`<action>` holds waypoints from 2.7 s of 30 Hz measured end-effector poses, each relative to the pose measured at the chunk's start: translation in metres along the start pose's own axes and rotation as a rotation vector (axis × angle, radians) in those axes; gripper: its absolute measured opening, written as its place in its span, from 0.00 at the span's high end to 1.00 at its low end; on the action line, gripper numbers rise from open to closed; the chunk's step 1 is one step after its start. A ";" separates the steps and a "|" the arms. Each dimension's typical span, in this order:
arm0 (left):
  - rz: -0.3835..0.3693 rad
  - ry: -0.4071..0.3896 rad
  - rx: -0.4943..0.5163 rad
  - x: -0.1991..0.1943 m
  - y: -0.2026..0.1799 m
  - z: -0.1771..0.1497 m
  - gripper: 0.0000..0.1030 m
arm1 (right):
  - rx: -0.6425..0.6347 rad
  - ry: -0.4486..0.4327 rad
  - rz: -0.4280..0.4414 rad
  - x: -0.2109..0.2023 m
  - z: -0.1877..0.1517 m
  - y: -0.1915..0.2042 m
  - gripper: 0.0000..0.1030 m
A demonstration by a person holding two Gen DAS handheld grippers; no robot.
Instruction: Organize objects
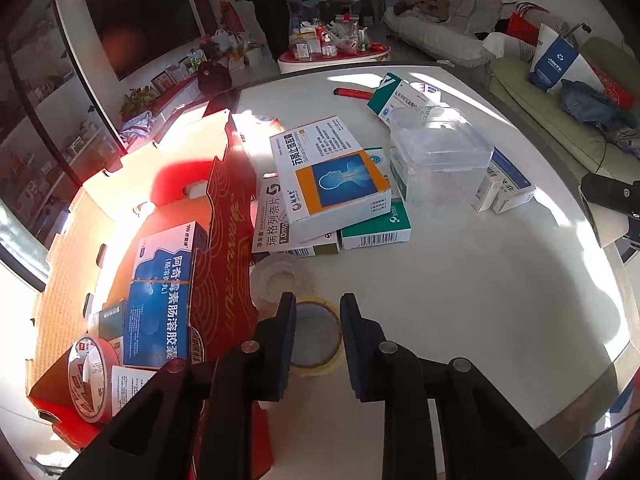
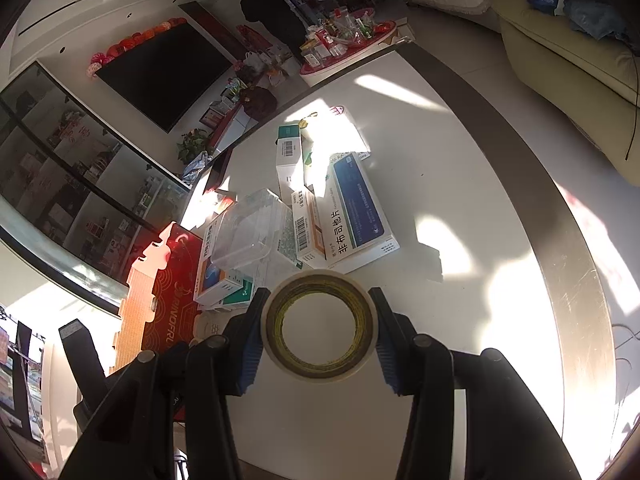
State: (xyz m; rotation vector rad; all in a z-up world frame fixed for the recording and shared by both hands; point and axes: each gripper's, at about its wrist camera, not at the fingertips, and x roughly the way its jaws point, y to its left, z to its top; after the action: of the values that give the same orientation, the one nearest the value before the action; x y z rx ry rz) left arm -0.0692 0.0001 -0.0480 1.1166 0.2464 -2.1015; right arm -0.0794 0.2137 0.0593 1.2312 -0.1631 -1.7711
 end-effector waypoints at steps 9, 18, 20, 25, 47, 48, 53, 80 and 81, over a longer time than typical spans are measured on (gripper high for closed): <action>0.098 -0.050 0.242 -0.011 -0.067 -0.020 0.16 | 0.015 -0.004 0.025 -0.005 -0.003 -0.006 0.53; 0.180 0.020 0.183 0.017 -0.039 -0.028 0.16 | 0.010 0.021 0.003 -0.005 -0.008 -0.006 0.53; 0.192 0.003 0.187 0.015 -0.029 -0.031 0.15 | 0.002 0.024 0.002 -0.003 -0.008 -0.001 0.53; 0.151 0.050 0.179 0.026 -0.015 -0.035 0.13 | -0.013 0.042 0.024 0.006 -0.012 0.010 0.53; 0.111 0.193 -0.001 0.048 -0.025 -0.014 0.00 | -0.004 0.051 0.037 0.001 -0.012 0.010 0.53; 0.041 0.215 -0.020 0.051 -0.025 -0.013 0.00 | -0.005 0.048 0.041 0.001 -0.012 0.011 0.53; -0.101 0.274 -0.166 0.058 -0.018 -0.016 0.04 | -0.003 0.048 0.063 0.002 -0.012 0.012 0.54; -0.295 -0.078 -0.157 -0.051 0.037 -0.003 0.50 | 0.000 0.046 0.170 -0.006 -0.039 0.047 0.54; -0.284 -0.089 -0.168 -0.053 0.046 -0.004 0.50 | -0.008 0.053 0.176 -0.005 -0.041 0.054 0.54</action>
State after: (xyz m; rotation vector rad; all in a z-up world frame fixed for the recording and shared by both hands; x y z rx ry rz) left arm -0.0166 -0.0031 -0.0017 0.9304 0.5559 -2.3220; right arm -0.0141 0.2028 0.0733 1.2190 -0.2269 -1.5848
